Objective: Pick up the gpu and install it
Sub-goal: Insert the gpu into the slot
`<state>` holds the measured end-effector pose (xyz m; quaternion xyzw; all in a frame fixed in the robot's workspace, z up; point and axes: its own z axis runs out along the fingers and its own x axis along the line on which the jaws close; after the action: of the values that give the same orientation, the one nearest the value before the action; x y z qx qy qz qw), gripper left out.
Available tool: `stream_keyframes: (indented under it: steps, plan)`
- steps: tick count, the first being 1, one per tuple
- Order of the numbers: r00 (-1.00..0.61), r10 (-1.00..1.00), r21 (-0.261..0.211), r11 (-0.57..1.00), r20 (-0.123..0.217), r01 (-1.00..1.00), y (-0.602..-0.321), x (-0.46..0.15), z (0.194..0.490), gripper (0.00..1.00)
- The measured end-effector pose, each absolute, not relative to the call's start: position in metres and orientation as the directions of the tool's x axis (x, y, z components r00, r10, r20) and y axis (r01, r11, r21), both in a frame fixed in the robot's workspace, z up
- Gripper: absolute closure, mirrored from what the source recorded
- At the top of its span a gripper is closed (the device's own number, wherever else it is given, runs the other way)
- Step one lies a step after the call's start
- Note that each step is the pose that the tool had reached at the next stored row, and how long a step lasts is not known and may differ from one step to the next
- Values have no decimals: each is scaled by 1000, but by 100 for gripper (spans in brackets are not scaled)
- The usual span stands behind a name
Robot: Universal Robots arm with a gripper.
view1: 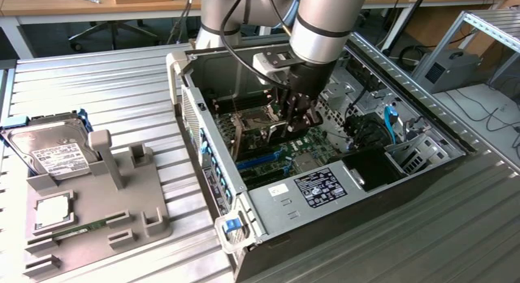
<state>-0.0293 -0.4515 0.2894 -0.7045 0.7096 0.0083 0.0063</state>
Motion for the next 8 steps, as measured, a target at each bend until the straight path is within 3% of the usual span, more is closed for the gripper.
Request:
stream_keyframes:
  steps: [8]
  plan:
    - [-7,-1000,3,7,-21,-1000,-452,-29,286,73]
